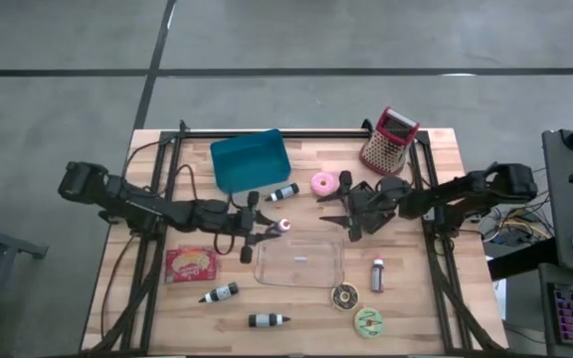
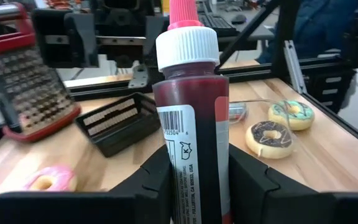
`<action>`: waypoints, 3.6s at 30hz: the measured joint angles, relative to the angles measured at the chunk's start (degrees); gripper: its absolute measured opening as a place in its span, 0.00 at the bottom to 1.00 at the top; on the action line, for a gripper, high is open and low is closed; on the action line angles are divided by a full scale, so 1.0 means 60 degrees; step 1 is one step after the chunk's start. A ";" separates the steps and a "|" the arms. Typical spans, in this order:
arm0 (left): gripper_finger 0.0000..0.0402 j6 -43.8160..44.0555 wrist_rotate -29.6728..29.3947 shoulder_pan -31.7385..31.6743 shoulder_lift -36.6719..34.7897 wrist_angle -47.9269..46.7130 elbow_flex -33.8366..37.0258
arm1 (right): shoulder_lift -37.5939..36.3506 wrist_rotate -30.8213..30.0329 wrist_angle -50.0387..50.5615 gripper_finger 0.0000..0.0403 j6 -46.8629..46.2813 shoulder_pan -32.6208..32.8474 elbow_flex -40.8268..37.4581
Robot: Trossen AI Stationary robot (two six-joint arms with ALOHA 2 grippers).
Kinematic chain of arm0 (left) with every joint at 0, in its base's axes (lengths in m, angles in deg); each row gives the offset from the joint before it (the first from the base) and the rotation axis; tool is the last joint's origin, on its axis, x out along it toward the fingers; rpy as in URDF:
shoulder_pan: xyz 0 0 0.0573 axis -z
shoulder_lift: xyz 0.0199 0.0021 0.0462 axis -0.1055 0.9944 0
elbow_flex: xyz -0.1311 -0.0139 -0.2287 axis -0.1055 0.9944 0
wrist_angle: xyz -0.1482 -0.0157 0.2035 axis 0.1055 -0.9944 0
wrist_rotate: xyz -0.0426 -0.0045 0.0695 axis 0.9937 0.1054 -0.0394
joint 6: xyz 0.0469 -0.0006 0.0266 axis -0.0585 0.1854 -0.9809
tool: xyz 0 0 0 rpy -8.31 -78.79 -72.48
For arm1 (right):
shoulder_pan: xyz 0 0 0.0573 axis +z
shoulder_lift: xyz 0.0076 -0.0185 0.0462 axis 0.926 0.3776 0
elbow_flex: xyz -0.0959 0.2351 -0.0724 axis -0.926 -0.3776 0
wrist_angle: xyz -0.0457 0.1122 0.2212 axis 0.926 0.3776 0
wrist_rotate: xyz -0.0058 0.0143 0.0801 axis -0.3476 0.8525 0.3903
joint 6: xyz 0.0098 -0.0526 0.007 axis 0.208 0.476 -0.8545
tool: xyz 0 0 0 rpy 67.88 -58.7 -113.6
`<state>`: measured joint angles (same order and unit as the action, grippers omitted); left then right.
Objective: Pick & Place Food Item
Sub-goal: Put the left pink food coloring bottle into the transparent bin
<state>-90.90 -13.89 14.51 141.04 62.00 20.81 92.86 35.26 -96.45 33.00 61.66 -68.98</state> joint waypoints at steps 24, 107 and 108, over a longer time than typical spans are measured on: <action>0.28 -0.0143 0.0424 0.0130 0.1142 -0.0442 -0.0815 | -0.1264 -0.1529 -0.0010 0.54 -0.0179 0.0685 -0.1466; 0.28 -0.1152 0.1375 0.0163 0.2613 -0.9252 -0.5327 | -0.1392 -0.2010 0.2219 0.54 -0.0034 0.0860 -0.0712; 0.28 -0.1149 0.1368 0.0159 0.2613 -0.9074 -0.5303 | -0.1392 -0.2010 0.2236 0.54 -0.0036 0.0860 -0.0696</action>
<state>-97.79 -5.68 15.46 156.72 7.56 -11.01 84.51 23.20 -83.03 32.79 66.82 -73.16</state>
